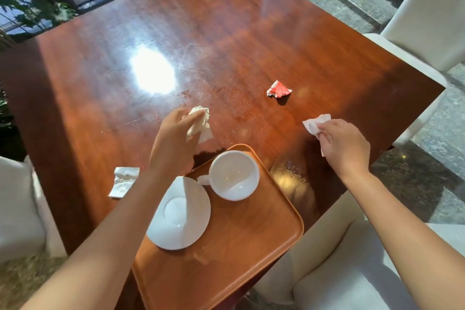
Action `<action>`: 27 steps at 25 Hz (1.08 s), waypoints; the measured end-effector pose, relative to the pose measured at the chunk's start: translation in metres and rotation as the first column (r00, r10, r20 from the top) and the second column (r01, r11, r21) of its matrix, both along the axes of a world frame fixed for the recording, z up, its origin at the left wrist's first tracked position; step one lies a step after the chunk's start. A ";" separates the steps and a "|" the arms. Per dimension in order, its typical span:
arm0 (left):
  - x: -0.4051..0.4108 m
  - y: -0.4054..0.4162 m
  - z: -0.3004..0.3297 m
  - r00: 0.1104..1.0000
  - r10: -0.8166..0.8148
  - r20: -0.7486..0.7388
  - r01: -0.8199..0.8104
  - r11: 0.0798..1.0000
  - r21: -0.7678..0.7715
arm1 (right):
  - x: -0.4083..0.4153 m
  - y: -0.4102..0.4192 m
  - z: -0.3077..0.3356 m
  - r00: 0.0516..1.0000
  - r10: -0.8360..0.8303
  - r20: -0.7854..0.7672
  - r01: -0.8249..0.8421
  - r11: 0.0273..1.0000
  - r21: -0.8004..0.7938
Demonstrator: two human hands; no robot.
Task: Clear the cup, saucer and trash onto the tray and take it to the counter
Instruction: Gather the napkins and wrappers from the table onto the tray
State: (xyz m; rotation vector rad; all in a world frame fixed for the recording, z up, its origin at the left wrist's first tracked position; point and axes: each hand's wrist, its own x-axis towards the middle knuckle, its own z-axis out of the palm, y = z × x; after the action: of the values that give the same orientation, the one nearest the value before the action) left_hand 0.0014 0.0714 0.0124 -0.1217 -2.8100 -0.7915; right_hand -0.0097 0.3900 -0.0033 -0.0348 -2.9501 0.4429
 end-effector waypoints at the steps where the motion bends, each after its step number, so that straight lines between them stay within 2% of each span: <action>1: 0.018 0.001 0.005 1.000 0.007 -0.021 -0.006 1.000 0.014 | 0.012 -0.007 0.006 0.999 0.013 -0.046 -0.015 0.999 -0.050; 3: 0.060 0.005 0.010 1.000 0.029 -0.005 -0.029 1.000 0.006 | 0.043 -0.021 0.016 0.993 0.068 -0.097 -0.078 0.992 -0.096; 8: 0.161 0.028 0.003 0.972 0.112 0.206 -0.149 0.973 0.174 | 0.112 -0.042 0.025 0.931 0.345 -0.118 -0.339 0.939 0.063; 11: 0.194 0.048 -0.002 0.965 -0.013 0.261 -0.015 0.994 0.106 | 0.137 -0.057 0.017 0.896 0.436 -0.086 -0.426 0.898 0.111; 18: 0.198 0.069 -0.022 0.938 -0.028 0.346 0.047 0.998 -0.047 | 0.149 -0.083 -0.015 0.907 0.421 -0.006 -0.419 0.905 0.073; 20: 0.199 0.068 -0.028 0.949 -0.056 0.311 0.089 0.992 -0.094 | 0.152 -0.087 -0.020 0.903 0.429 -0.002 -0.427 0.899 0.101; 27: 0.208 0.062 -0.037 0.978 -0.034 0.206 0.066 0.986 -0.153 | 0.154 -0.085 -0.021 0.911 0.412 0.016 -0.402 0.878 0.258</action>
State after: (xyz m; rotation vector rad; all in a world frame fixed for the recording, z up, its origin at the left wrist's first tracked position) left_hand 0.2095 0.1333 -0.0251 -0.1459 -3.0738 -0.6199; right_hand 0.1445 0.3046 -0.0239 0.6301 -2.9402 0.1001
